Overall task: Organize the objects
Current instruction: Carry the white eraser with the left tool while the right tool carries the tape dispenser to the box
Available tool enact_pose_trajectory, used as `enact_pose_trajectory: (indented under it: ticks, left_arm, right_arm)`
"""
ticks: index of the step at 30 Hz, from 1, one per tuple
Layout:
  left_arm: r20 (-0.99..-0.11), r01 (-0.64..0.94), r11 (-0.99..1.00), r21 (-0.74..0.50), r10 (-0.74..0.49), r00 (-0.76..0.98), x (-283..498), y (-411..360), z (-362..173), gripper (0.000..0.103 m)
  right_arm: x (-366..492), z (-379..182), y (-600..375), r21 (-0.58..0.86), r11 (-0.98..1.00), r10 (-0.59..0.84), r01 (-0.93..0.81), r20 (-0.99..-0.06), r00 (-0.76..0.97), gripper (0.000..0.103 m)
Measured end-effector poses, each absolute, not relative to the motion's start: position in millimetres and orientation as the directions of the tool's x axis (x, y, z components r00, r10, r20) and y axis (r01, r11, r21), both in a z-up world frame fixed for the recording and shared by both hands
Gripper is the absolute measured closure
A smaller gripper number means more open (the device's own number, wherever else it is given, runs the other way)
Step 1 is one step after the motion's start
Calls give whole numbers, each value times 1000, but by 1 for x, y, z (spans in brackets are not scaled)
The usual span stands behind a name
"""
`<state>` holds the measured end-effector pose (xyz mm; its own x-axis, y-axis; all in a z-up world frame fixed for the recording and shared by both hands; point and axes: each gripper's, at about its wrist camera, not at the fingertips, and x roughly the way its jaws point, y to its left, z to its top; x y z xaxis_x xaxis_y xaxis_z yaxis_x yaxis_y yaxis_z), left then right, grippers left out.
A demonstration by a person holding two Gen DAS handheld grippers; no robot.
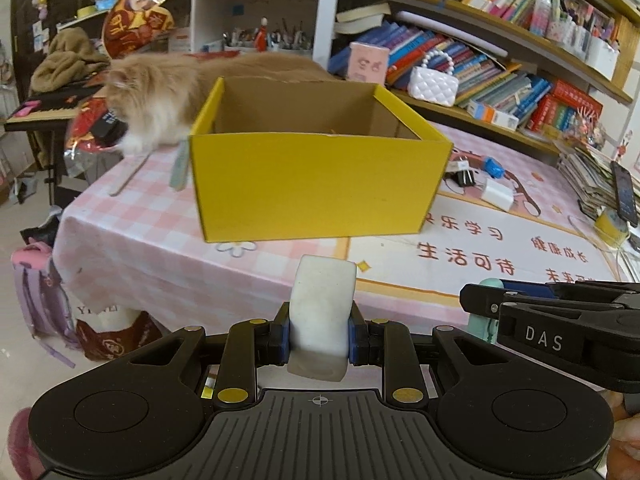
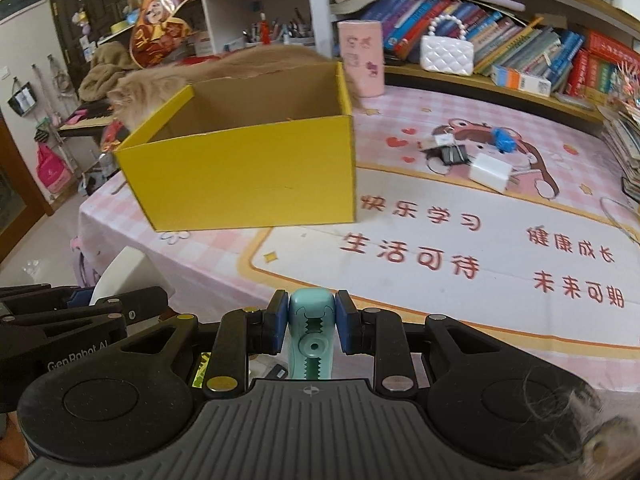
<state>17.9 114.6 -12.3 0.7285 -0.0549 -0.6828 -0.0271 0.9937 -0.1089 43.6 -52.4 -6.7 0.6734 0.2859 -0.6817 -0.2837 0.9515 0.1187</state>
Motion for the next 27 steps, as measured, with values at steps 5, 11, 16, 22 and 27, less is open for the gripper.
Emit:
enact_pose_trajectory:
  ticks: [5,11,16,22,27]
  left_arm:
    - [-668,-29,993,-113,-54,743,14,127,-9,79]
    - [-652,-20,994,-110,-57,756,11,135,-5,79]
    - [-640,-12,994,-112,-62,766,13,140,0,79]
    - [-600,-5,994,-107,-61,797,20,141,16,79]
    - [-549,-5,994,-111,-57,834,39,143,37,79]
  right_arm:
    - [41,-4,-38,100,949,285,-298,-673,683,80]
    - [39,0,-25,88,949,282,-304,-672,685,80]
    - [41,3,-19,100,949,287,-300,-672,683,80]
    - [49,10,-15,119,944,307,-308,-659,686,80]
    - [69,28,-16,127,940,326,-316,-606,726,80]
